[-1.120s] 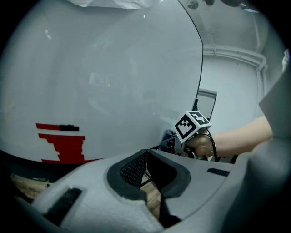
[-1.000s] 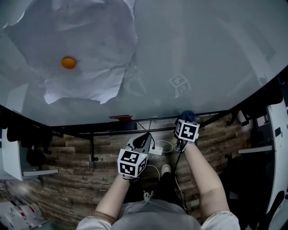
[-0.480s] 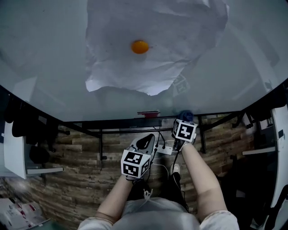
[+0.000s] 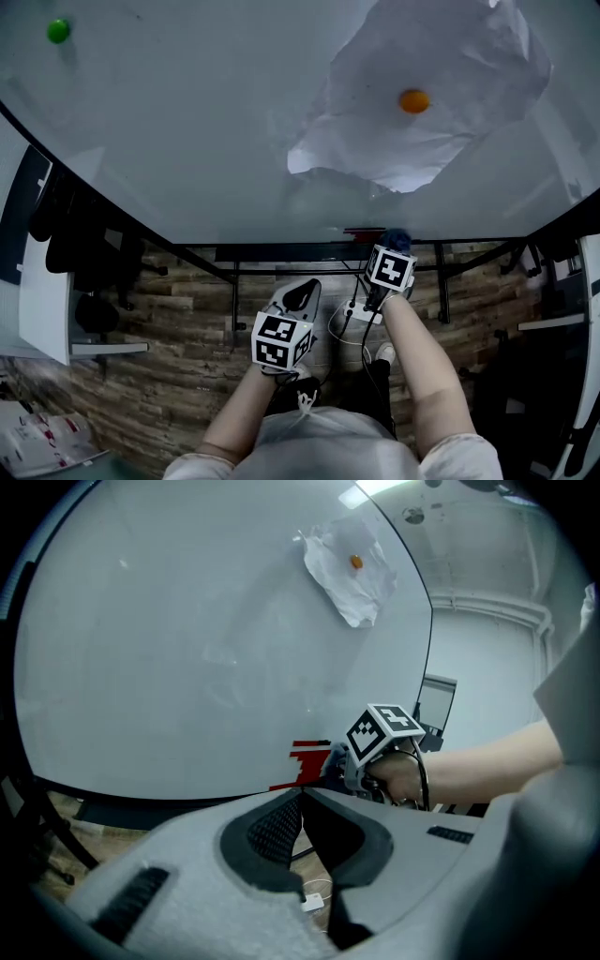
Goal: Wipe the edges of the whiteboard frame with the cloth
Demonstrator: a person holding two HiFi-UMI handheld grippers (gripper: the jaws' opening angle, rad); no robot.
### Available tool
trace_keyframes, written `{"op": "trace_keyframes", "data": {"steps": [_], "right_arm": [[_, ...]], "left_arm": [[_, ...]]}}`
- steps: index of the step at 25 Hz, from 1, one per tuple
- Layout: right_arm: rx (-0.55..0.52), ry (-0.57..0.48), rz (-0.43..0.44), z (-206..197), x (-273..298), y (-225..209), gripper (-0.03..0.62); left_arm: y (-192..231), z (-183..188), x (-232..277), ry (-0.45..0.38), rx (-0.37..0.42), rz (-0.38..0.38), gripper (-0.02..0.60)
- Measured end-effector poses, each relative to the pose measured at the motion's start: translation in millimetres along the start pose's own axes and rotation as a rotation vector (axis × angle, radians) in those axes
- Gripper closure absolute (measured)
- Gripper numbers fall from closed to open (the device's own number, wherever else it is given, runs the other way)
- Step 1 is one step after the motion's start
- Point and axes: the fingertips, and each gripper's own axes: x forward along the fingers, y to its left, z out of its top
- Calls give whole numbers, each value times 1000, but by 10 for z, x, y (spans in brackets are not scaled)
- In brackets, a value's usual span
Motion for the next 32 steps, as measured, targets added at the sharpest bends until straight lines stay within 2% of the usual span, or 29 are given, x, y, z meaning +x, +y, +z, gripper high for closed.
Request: {"op": "trace_keyframes", "data": {"steps": [6, 11, 19, 24, 32], "right_arm": [[-96, 4, 11, -98, -9, 429, 517], [-149, 28, 128, -162, -41, 948, 517], [-195, 71, 189, -261, 15, 1208, 517], [-211, 94, 252, -322, -32, 1450, 517], [-189, 87, 214, -428, -49, 1934, 517]], "left_arm": [[400, -79, -329, -11, -19, 47, 563], [592, -162, -513, -6, -44, 79, 563], [782, -164, -585, -23, -83, 161, 563], [915, -38, -713, -75, -71, 212, 563], [1436, -73, -937, -70, -39, 190, 563]]}}
